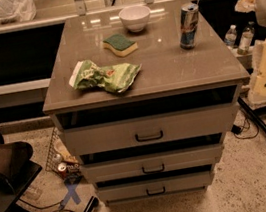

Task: Open top drawer

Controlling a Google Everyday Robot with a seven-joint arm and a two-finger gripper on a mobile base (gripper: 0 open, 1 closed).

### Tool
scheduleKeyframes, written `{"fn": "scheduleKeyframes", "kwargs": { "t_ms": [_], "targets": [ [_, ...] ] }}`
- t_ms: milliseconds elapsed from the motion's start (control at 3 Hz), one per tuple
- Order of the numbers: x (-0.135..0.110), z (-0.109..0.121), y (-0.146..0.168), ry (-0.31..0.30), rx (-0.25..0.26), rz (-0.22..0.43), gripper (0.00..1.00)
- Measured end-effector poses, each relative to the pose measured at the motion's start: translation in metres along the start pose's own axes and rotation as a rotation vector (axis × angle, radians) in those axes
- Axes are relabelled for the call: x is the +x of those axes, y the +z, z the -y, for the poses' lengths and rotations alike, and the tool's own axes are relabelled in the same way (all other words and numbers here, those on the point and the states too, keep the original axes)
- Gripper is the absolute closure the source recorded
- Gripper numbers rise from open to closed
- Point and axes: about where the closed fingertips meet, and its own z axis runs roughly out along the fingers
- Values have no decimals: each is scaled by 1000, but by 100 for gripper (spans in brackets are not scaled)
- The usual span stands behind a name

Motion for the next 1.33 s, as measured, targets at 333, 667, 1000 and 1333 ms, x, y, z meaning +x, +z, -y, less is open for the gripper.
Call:
{"fn": "scheduleKeyframes", "kwargs": {
  "t_ms": [333, 667, 1000, 1333],
  "targets": [
    [0, -1, 1, 0, 3, 3, 0],
    [-3, -5, 6, 1, 17, 23, 0],
    [-5, -11, 27, 13, 45, 76, 0],
    [-8, -50, 68, -1, 29, 189, 0]
  ]
}}
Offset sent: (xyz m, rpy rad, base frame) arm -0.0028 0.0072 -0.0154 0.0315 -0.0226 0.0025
